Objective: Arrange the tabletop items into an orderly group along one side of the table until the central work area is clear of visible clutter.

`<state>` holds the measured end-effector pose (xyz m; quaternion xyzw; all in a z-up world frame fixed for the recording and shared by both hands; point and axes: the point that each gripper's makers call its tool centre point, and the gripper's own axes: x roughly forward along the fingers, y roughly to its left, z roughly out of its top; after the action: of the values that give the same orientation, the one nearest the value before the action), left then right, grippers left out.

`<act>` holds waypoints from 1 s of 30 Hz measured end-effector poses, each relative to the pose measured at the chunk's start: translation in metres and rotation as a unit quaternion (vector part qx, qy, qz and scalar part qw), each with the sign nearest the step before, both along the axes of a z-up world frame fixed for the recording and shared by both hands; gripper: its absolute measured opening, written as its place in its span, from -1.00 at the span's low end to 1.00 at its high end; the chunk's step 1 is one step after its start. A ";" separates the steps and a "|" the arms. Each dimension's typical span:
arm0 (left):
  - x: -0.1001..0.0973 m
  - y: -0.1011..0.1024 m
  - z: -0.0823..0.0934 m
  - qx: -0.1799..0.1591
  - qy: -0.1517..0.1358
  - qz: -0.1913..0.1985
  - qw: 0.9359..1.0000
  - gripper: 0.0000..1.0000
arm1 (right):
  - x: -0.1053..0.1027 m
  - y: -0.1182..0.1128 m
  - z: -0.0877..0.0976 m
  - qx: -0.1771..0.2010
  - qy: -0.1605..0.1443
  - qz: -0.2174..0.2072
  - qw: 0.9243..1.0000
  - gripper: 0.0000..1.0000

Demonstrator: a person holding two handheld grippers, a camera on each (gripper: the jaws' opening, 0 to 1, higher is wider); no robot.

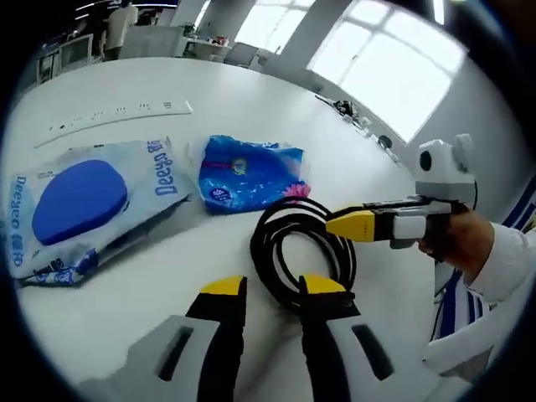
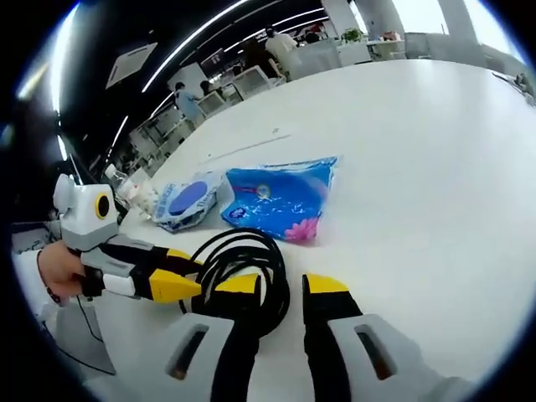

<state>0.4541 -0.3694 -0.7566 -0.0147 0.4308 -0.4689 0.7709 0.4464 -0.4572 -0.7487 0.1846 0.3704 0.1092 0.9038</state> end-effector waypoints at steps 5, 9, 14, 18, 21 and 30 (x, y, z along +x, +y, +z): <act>-0.001 0.002 0.002 -0.001 -0.003 -0.003 1.000 -0.33 | 0.002 0.000 0.001 -0.004 -0.005 0.007 1.000 -0.55; -0.004 -0.001 0.009 -0.011 -0.017 -0.016 1.000 -0.12 | 0.002 0.001 0.002 -0.007 -0.007 0.011 1.000 -0.49; -0.005 0.000 0.015 -0.017 -0.025 -0.025 0.999 -0.08 | 0.001 0.003 0.007 -0.007 -0.014 0.013 1.000 -0.39; -0.006 0.000 0.022 -0.024 -0.034 -0.033 0.999 0.01 | 0.000 0.004 0.011 -0.010 -0.021 0.018 1.000 -0.33; -0.005 0.001 0.026 -0.028 -0.041 -0.037 0.998 0.09 | -0.002 0.003 0.013 -0.011 -0.023 0.019 1.000 -0.26; -0.005 0.009 0.038 -0.039 -0.061 -0.046 0.996 0.21 | -0.007 0.010 0.026 -0.016 -0.035 0.036 0.999 0.02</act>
<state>0.4486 -0.3601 -0.7184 0.0038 0.3649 -0.5206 0.7719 0.4394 -0.4474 -0.7227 0.1527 0.3466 0.1425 0.9145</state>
